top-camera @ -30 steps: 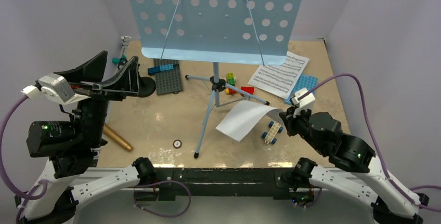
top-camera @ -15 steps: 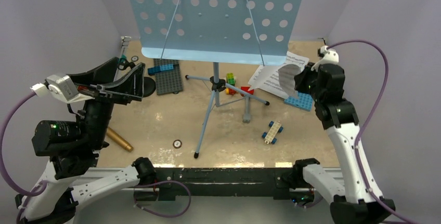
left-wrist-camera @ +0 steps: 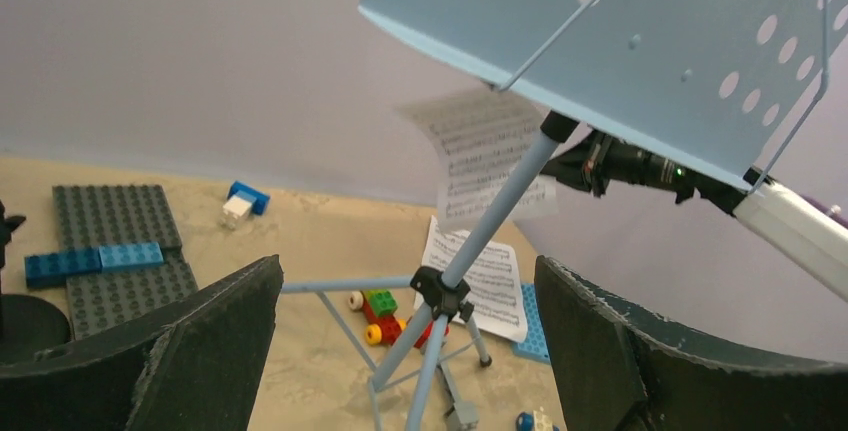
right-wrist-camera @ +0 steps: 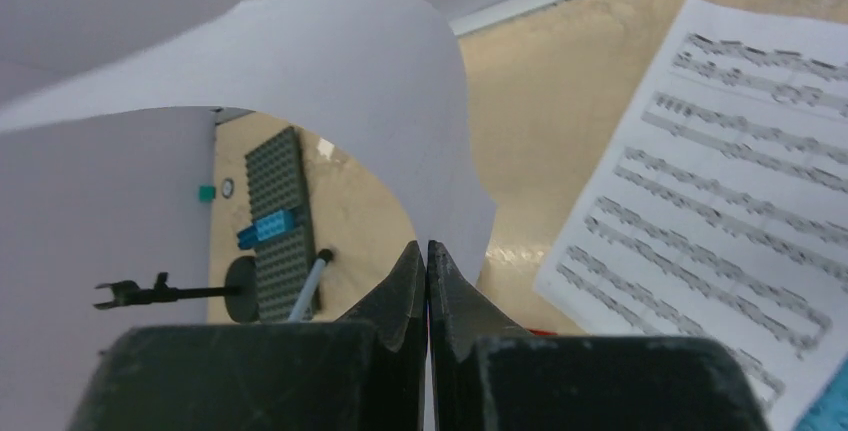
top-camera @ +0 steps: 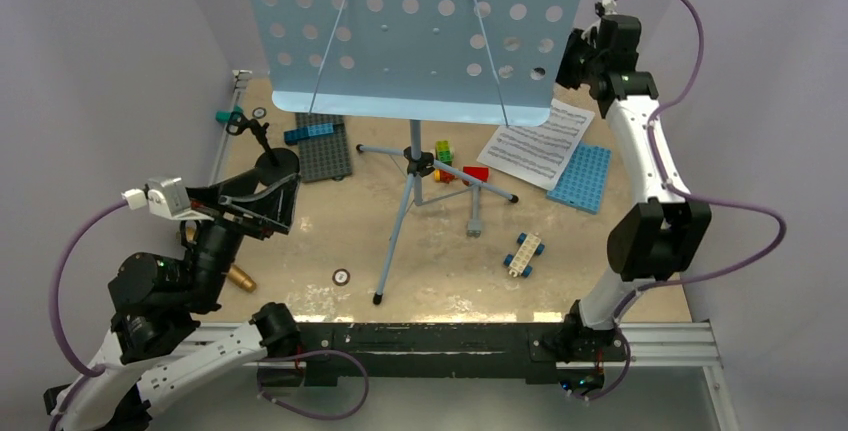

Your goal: Pack up the instrument practice props

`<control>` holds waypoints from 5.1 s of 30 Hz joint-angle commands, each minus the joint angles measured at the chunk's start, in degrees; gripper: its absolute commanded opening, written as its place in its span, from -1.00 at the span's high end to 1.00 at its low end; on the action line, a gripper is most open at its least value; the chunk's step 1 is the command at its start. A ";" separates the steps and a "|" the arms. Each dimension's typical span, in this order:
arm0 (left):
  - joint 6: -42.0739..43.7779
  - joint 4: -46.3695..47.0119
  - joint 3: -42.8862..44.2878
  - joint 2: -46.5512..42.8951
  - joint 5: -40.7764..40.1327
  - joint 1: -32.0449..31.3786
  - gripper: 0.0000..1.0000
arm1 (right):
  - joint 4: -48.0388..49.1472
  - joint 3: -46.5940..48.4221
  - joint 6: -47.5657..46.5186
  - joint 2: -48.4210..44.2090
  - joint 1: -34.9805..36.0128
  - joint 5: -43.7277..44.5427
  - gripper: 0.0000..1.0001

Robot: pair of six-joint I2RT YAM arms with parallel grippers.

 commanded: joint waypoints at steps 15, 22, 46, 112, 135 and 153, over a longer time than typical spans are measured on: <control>-16.79 -13.50 -8.60 -6.33 -0.46 -0.17 -1.00 | 4.50 -13.21 -0.96 11.80 -10.21 -4.39 1.00; -19.65 -16.52 -8.59 -5.85 0.14 -0.17 -1.00 | 3.16 -14.03 -2.63 13.75 -10.30 -2.81 1.00; -33.32 -32.74 -4.51 -0.14 -6.49 -0.19 -1.00 | 9.78 -36.30 1.03 -33.67 5.37 9.91 -0.86; 26.89 48.52 -13.51 31.25 21.63 1.73 -0.94 | 16.09 -61.63 -16.32 -57.38 51.05 37.99 -0.97; 28.07 75.06 -4.95 54.12 26.86 8.34 -0.23 | 15.81 -62.62 -15.83 -59.53 51.04 37.36 -0.98; 28.43 70.52 -2.09 52.87 26.61 8.52 1.00 | 14.20 -60.40 -14.08 -58.93 51.04 33.77 -0.98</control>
